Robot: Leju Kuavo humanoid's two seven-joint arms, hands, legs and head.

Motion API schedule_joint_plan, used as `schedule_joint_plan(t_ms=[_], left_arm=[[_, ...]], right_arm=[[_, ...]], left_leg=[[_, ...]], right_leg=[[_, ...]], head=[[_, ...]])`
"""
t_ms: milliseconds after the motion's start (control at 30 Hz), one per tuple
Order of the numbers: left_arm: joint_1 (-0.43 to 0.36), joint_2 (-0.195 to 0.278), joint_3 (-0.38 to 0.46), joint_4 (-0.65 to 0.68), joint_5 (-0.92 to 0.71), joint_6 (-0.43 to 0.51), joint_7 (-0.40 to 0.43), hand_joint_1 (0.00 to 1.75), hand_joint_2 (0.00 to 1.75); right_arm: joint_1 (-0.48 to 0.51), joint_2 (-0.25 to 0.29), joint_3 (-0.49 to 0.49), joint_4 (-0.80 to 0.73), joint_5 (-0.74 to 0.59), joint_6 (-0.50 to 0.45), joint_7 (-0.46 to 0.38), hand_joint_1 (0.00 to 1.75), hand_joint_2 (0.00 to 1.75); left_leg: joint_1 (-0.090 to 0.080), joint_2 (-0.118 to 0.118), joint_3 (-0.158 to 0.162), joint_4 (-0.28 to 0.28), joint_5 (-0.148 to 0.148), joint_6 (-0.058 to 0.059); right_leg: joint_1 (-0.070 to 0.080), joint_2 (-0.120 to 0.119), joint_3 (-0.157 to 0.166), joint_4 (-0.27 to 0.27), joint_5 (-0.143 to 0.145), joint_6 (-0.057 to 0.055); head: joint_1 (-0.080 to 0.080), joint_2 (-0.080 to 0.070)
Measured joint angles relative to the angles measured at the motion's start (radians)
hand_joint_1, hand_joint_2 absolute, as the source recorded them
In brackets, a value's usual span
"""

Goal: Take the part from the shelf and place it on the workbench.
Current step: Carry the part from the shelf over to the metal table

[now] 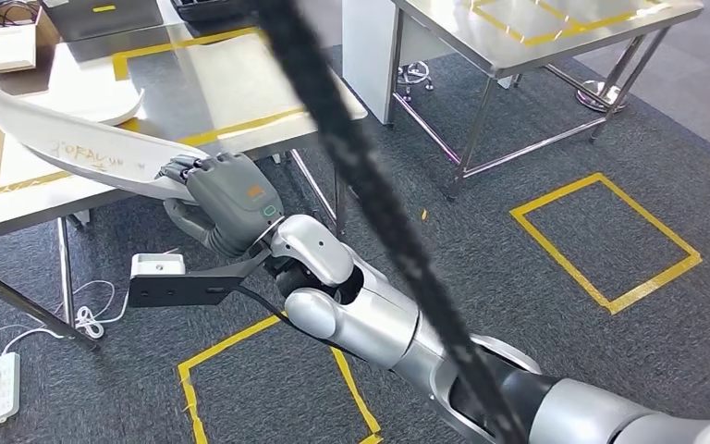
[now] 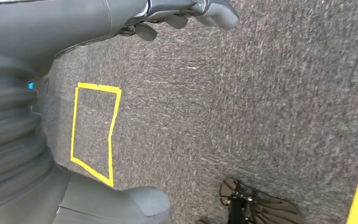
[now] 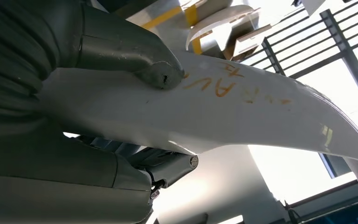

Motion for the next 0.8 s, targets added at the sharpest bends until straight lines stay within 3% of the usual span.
schedule_joint_plan(t_ms=[67,100,133,200,267,333,433,500,567,600,633,700,733,800], left_arm=[[0.001,0.000,0.003,0.000,0.001,0.000,0.000,0.00,1.75],[0.002,0.000,0.005,0.000,0.001,0.000,0.000,0.00,1.75],[0.003,0.000,0.007,0.000,0.001,0.000,0.000,0.00,1.75],[0.004,0.000,0.008,0.000,0.002,0.001,0.000,0.00,1.75],[0.003,-0.001,0.011,0.000,0.002,0.001,-0.001,0.00,1.75],[0.003,0.000,0.014,0.000,0.002,0.001,-0.002,0.00,1.75],[0.002,0.001,0.015,0.000,0.000,0.001,-0.003,0.00,1.75],[0.002,0.001,0.015,0.000,-0.002,0.001,-0.003,0.00,1.75],[0.003,0.003,0.015,0.000,-0.006,0.001,-0.003,0.00,1.75],[0.004,0.004,0.015,0.000,-0.008,0.001,-0.002,0.00,1.75],[0.004,0.004,0.015,0.000,-0.010,0.001,-0.002,0.00,1.75],[0.004,0.004,0.015,0.000,-0.013,0.001,-0.001,0.00,1.75],[0.004,0.004,0.015,0.000,-0.013,0.001,-0.001,0.00,1.75],[0.001,0.003,0.015,0.000,-0.013,0.001,-0.001,0.00,1.75]], right_arm=[[0.002,-0.001,0.003,0.003,-0.004,0.001,0.001,1.75,1.75],[0.003,-0.002,0.005,0.006,-0.006,0.002,0.002,1.75,1.75],[0.004,-0.002,0.006,0.007,-0.008,0.003,0.002,1.75,1.75],[0.002,-0.002,0.009,0.010,-0.012,0.004,0.001,1.75,1.75],[-0.002,-0.002,0.012,0.011,-0.014,0.005,0.001,1.75,1.75],[-0.007,-0.002,0.015,0.012,-0.016,0.005,0.001,1.75,1.75],[-0.012,0.000,0.016,0.012,-0.022,0.004,0.001,1.75,1.75],[-0.015,0.001,0.017,0.012,-0.026,0.002,0.001,1.75,1.75],[-0.012,0.000,0.017,0.013,-0.027,-0.001,0.002,1.75,1.75],[-0.009,0.000,0.018,0.014,-0.027,-0.002,0.002,1.75,1.75],[-0.006,0.000,0.018,0.014,-0.027,-0.004,0.002,1.75,1.75],[-0.003,0.000,0.019,0.015,-0.027,-0.005,0.002,1.75,1.75],[-0.003,0.000,0.019,0.015,-0.027,-0.006,0.002,1.75,1.75],[-0.005,0.000,0.019,0.016,-0.027,-0.008,0.002,1.75,1.75]], left_leg=[[-0.002,-0.003,0.009,0.001,-0.010,0.005],[-0.002,-0.006,0.015,0.002,-0.016,0.005],[-0.003,-0.009,0.022,0.003,-0.023,0.005],[-0.003,-0.014,0.039,0.005,-0.038,0.000],[-0.006,-0.018,0.048,0.008,-0.050,-0.009],[-0.007,-0.020,0.049,0.007,-0.056,-0.021],[-0.006,-0.015,0.047,0.025,-0.072,-0.037],[-0.003,-0.008,-0.003,0.121,-0.112,-0.048],[0.001,-0.004,-0.081,0.249,-0.151,-0.056],[0.003,-0.003,-0.107,0.281,-0.148,-0.059],[0.005,-0.002,-0.114,0.273,-0.122,-0.061],[0.011,0.002,-0.074,0.156,-0.030,-0.065],[0.011,0.004,-0.046,0.091,0.003,-0.066],[0.008,0.007,-0.014,0.020,0.018,-0.054]], right_leg=[[0.000,0.003,-0.089,0.124,-0.027,0.004],[0.000,0.004,-0.115,0.143,-0.012,0.004],[0.001,0.004,-0.121,0.124,0.023,0.002],[0.003,0.005,-0.084,-0.004,0.121,-0.006],[0.006,0.008,-0.042,-0.115,0.169,-0.017],[0.010,0.010,-0.030,-0.141,0.164,-0.024],[0.003,0.010,-0.012,-0.154,0.160,-0.037],[-0.002,0.007,0.005,-0.161,0.153,-0.045],[-0.003,0.006,0.016,-0.161,0.142,-0.047],[-0.004,0.006,0.023,-0.161,0.136,-0.045],[-0.005,0.007,0.032,-0.161,0.129,-0.043],[-0.009,0.007,0.052,-0.159,0.113,-0.034],[-0.009,0.008,0.059,-0.157,0.105,-0.028],[-0.005,0.009,0.062,-0.156,0.095,-0.014]], head=[[0.001,0.000],[0.001,0.000],[0.001,0.000],[0.001,0.000],[-0.001,0.000],[-0.002,0.000],[-0.005,0.000],[-0.010,0.000],[-0.012,0.000],[-0.012,0.000],[-0.012,0.000],[-0.012,0.000],[-0.014,0.000],[-0.018,0.000]])
